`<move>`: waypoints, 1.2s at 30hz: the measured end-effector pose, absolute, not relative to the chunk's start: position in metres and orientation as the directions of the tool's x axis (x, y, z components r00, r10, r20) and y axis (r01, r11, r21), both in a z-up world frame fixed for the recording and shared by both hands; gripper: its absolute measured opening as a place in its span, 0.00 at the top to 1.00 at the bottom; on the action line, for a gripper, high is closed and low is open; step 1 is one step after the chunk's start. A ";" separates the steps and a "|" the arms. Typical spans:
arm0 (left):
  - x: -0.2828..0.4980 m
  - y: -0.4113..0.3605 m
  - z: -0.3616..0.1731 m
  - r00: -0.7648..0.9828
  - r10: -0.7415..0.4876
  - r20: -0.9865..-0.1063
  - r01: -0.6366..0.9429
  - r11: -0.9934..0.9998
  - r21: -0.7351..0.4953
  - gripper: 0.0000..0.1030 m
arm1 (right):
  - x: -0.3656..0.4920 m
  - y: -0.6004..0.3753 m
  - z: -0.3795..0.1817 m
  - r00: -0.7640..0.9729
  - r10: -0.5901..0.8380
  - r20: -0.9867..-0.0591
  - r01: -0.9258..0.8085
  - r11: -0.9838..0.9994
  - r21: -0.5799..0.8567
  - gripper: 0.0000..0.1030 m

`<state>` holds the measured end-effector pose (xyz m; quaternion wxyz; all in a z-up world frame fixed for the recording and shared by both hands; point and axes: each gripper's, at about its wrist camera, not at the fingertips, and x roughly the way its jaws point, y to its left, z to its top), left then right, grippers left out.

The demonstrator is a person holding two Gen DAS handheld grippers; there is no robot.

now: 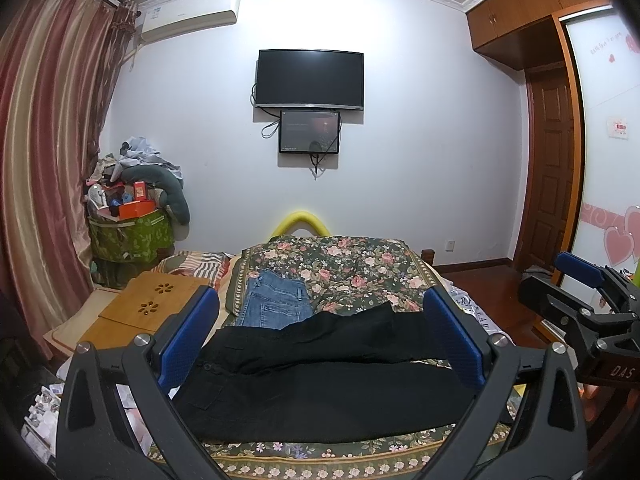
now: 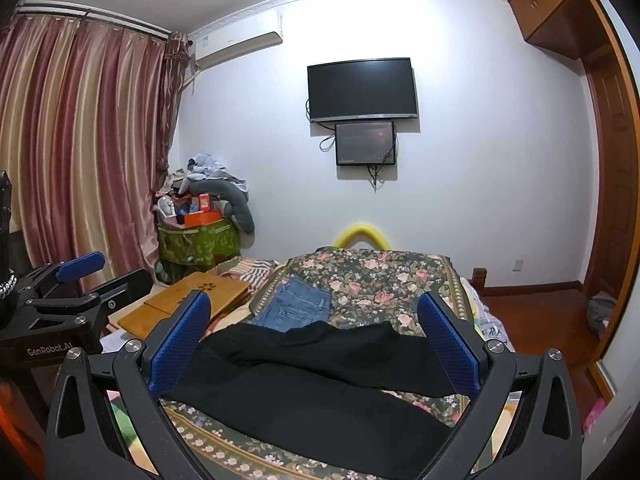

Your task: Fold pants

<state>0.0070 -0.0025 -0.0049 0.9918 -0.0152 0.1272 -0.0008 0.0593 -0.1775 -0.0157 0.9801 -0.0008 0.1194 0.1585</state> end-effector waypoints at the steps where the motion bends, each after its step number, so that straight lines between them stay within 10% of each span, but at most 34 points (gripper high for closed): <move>1: 0.008 -0.002 -0.005 0.967 -0.008 -0.255 -0.001 0.999 -0.034 0.00 | 0.059 -0.178 -0.016 0.922 0.310 -0.233 -0.310 0.950 0.037 0.00; 36: 0.013 0.003 -0.009 0.967 -0.012 -0.255 0.003 0.999 -0.034 0.00 | 0.060 -0.181 -0.014 0.927 0.294 -0.233 -0.294 0.955 0.038 0.00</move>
